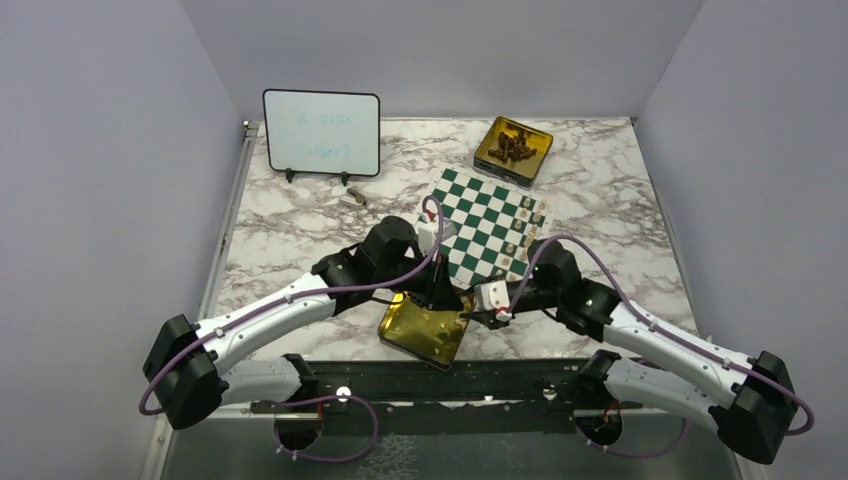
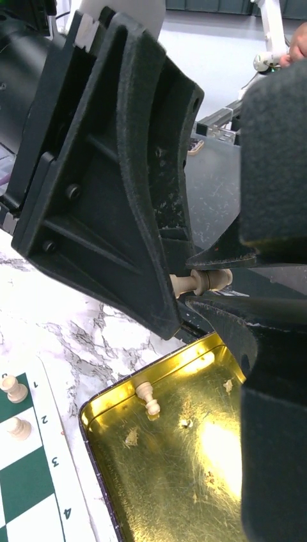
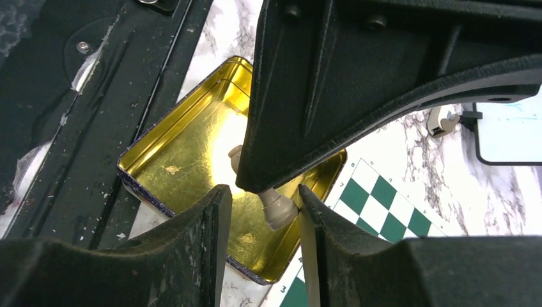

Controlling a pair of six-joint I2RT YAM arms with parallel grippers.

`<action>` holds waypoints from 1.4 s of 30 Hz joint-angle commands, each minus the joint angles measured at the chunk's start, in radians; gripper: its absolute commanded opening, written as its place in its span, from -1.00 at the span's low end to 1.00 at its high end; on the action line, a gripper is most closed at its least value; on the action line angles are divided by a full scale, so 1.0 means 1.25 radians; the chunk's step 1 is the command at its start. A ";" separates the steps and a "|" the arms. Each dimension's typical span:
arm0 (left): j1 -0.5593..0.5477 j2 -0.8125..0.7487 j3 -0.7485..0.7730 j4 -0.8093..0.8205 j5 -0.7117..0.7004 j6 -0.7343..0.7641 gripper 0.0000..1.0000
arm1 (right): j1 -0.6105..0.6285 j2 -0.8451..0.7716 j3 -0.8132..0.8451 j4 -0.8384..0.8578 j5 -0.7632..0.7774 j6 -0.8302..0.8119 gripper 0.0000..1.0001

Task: Set up the chess pieces on the board
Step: Pick up the chess piece from the storage box.

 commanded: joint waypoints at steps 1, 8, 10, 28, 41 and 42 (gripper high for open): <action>0.003 0.013 0.034 0.012 0.036 -0.007 -0.92 | 0.027 -0.032 0.000 0.016 0.070 -0.023 -0.13; 0.004 0.023 0.027 0.009 0.031 -0.014 -0.92 | 0.042 -0.030 -0.002 0.018 0.092 -0.030 -0.20; 0.006 0.025 0.028 0.006 0.030 -0.014 -0.92 | 0.044 -0.028 0.001 0.013 0.095 -0.033 -0.31; 0.028 -0.158 0.016 0.002 -0.228 -0.017 0.03 | 0.048 0.029 0.016 0.256 0.341 0.463 -0.99; 0.028 -0.181 -0.008 0.035 -0.290 -0.073 -0.24 | 0.048 0.036 -0.055 0.466 0.359 0.658 -0.99; 0.029 -0.178 -0.008 0.041 -0.289 -0.077 -0.25 | 0.047 0.034 -0.054 0.460 0.359 0.657 -0.99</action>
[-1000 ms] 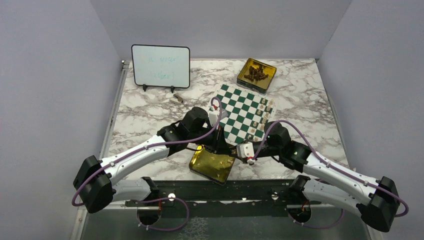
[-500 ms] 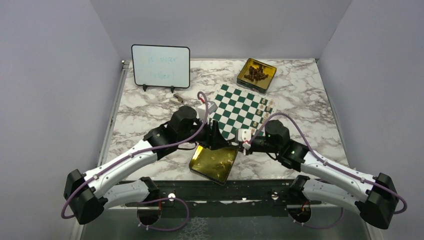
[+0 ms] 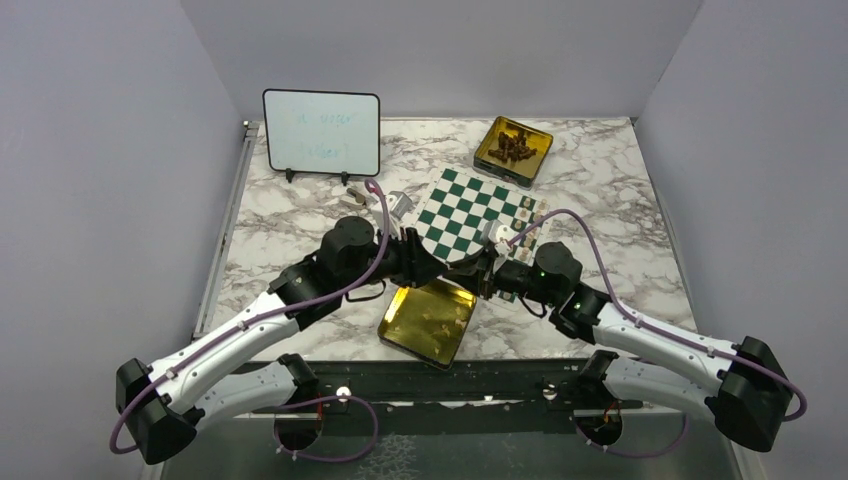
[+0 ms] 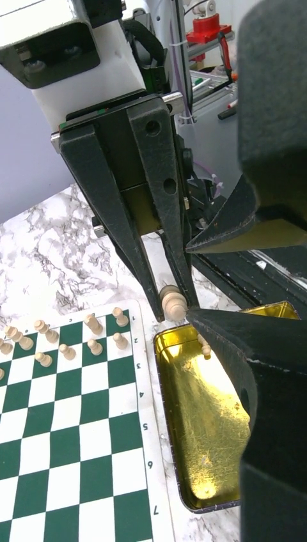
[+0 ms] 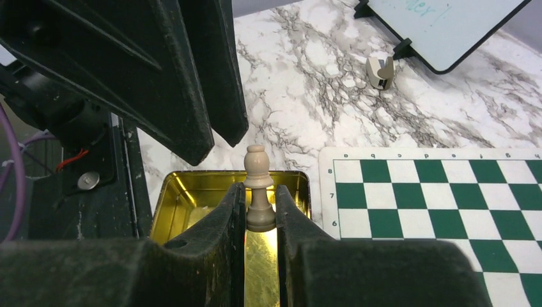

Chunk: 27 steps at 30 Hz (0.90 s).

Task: Set up the chess pieces on the board
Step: Pick up the chess piece from the storage box.

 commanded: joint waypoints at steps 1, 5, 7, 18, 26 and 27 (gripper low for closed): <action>0.002 0.018 -0.005 0.038 -0.031 -0.024 -0.26 | 0.005 -0.011 -0.010 0.061 0.022 0.051 -0.99; 0.002 0.031 -0.012 0.063 -0.038 -0.029 -0.22 | 0.005 -0.012 -0.010 0.054 0.024 0.051 -0.99; 0.002 0.039 -0.012 0.064 -0.048 -0.027 -0.21 | 0.006 -0.014 -0.010 0.056 0.026 0.052 -0.99; 0.002 0.060 0.002 0.045 -0.077 -0.024 -0.06 | 0.005 -0.009 -0.006 0.033 0.037 0.058 -0.99; 0.002 0.065 -0.004 0.068 -0.052 -0.034 -0.55 | 0.005 -0.021 -0.024 0.034 0.045 0.061 -0.99; 0.002 0.066 -0.004 0.070 -0.047 -0.034 -0.59 | 0.006 -0.022 -0.025 0.034 0.044 0.062 -0.99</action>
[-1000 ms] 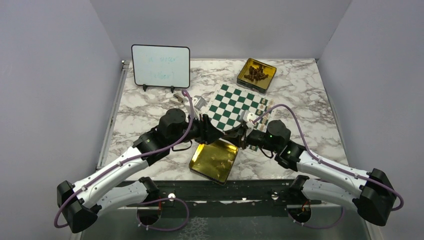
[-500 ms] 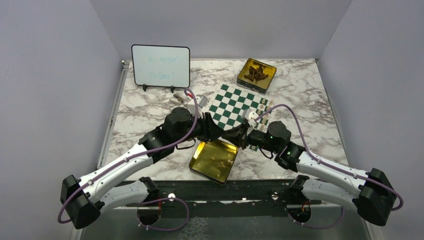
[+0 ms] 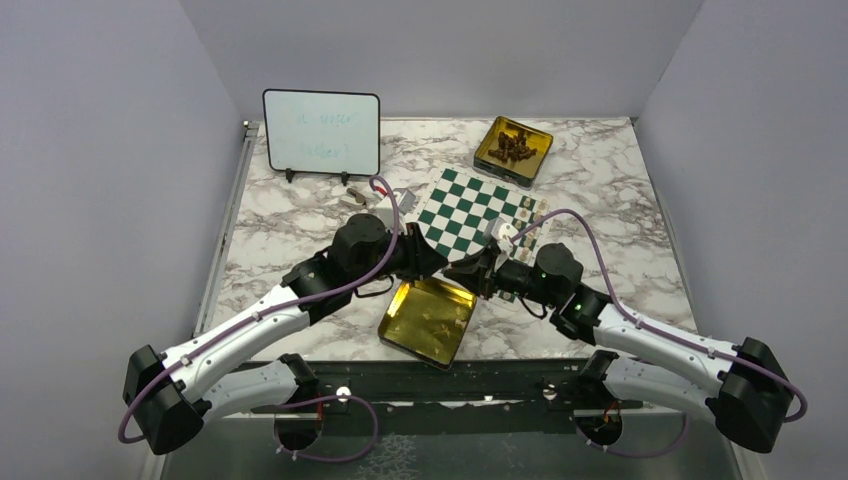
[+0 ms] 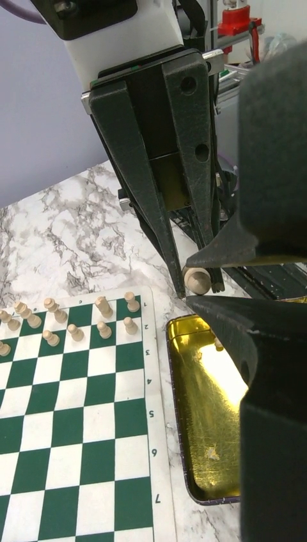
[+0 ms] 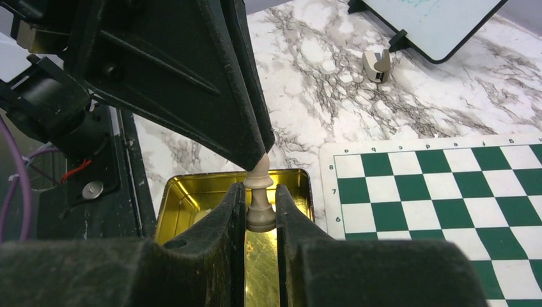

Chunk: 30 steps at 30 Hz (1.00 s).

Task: Set up the chess pieces on the board
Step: Pick up the chess piece from the storage box.

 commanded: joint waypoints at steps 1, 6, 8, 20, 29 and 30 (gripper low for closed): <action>0.002 0.007 0.001 0.028 0.013 -0.006 -0.63 | 0.005 -0.020 -0.015 0.022 0.017 0.009 -0.99; 0.001 0.005 -0.005 0.046 0.040 -0.008 -0.83 | 0.005 -0.018 -0.017 0.022 0.027 0.015 -0.92; 0.001 0.008 -0.007 0.047 0.049 -0.007 -0.84 | 0.005 -0.018 -0.020 0.020 0.032 0.016 -0.89; 0.002 0.022 -0.005 0.062 0.071 0.012 -0.93 | 0.005 -0.017 0.030 -0.114 0.173 0.145 -0.29; 0.002 0.014 0.024 0.004 -0.009 0.081 -0.94 | 0.005 -0.030 0.059 -0.202 0.149 0.165 0.15; 0.002 0.014 0.030 -0.005 -0.019 0.092 -0.94 | 0.005 -0.035 0.058 -0.206 0.149 0.170 0.17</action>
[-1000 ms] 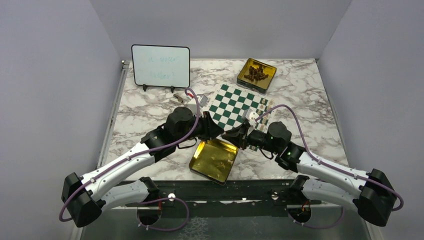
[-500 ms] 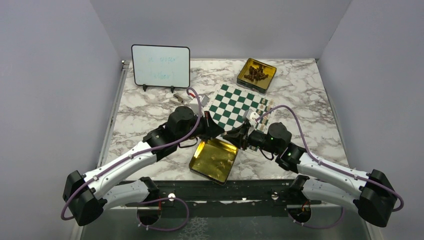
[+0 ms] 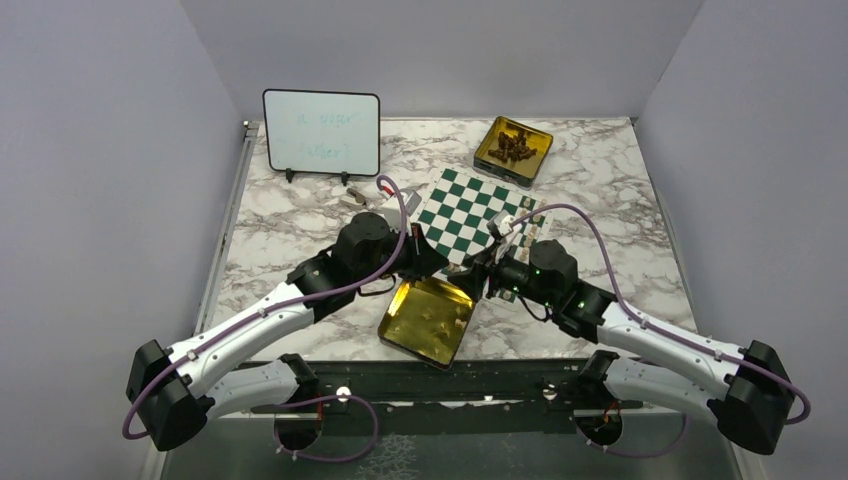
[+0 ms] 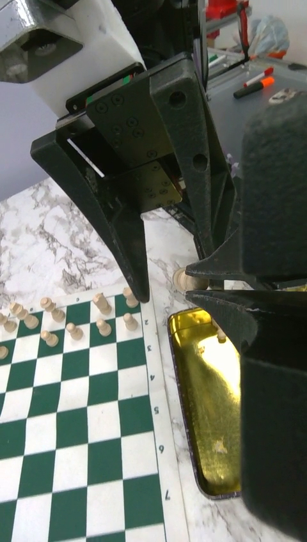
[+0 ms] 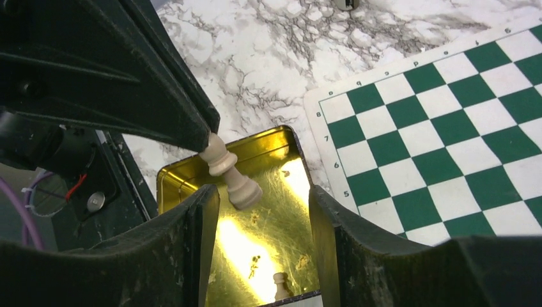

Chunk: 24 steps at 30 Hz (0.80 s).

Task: Set up the chess pieces on the board
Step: Pick up the chess piece from the storage box, then place the chess piece on the chessboard.

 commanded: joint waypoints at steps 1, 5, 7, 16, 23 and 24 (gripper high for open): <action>-0.002 -0.008 0.039 -0.043 -0.060 0.062 -0.94 | 0.002 -0.027 0.023 -0.047 0.018 0.032 0.18; -0.002 -0.009 0.045 -0.053 -0.083 0.081 -0.94 | 0.001 -0.044 0.011 -0.057 0.021 0.045 0.20; -0.003 -0.007 0.050 -0.067 -0.097 0.096 -0.94 | 0.001 -0.049 0.010 -0.070 0.068 0.066 0.20; -0.002 0.009 0.088 -0.152 -0.161 0.166 -0.94 | -0.002 0.018 0.127 -0.291 0.429 0.172 0.27; -0.004 0.101 0.152 -0.164 -0.158 0.185 -0.94 | -0.238 0.048 0.173 -0.296 0.330 0.156 0.28; -0.006 0.122 0.167 -0.164 -0.157 0.189 -0.94 | -0.279 0.060 0.181 -0.303 0.308 0.153 0.28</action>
